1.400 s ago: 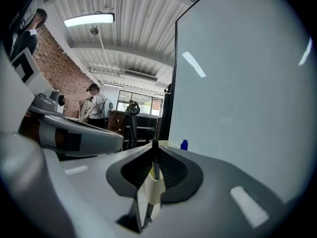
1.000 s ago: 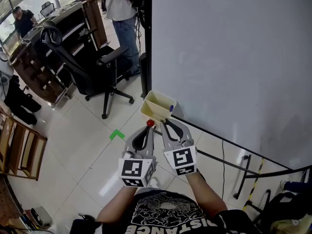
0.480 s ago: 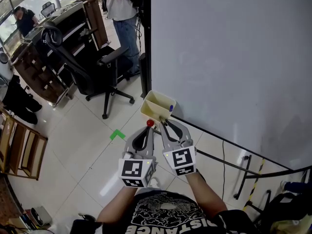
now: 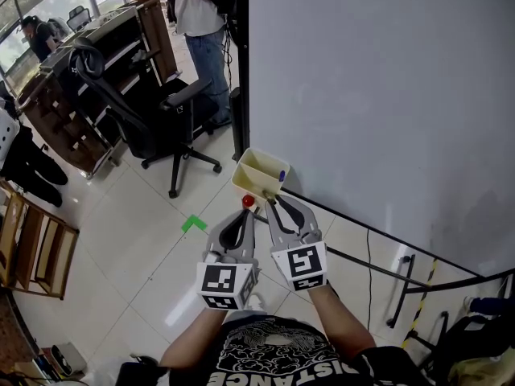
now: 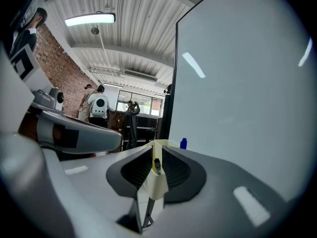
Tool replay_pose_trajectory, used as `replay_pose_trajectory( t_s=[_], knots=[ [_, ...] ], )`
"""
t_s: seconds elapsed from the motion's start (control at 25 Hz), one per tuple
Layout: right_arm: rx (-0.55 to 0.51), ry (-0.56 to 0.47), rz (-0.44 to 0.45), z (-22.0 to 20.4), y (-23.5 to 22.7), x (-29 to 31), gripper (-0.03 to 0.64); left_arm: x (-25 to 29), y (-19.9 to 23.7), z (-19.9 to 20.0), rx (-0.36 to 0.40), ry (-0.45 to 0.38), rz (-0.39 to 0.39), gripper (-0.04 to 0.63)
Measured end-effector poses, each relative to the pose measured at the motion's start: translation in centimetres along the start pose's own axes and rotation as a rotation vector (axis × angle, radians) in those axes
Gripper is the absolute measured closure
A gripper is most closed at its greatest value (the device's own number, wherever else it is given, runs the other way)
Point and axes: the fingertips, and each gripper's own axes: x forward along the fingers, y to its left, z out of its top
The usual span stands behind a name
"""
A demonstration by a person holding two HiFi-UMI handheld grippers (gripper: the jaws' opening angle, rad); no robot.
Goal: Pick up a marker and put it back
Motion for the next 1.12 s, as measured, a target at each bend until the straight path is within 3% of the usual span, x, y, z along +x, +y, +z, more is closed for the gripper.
replay_pose_trajectory(
  t_s=[0.32,1.12],
  knots=[
    [0.008,-0.076,-0.041,1.9,0.1,-3.5,0.58,-1.2,-1.7,-0.2,0.02,-0.013,-0.016,0.592],
    [0.011,-0.139,0.017,2.4,1.2,-17.2,0.617,-7.7,-13.4,-0.7,0.047,-0.081,0.003,0.592]
  ],
)
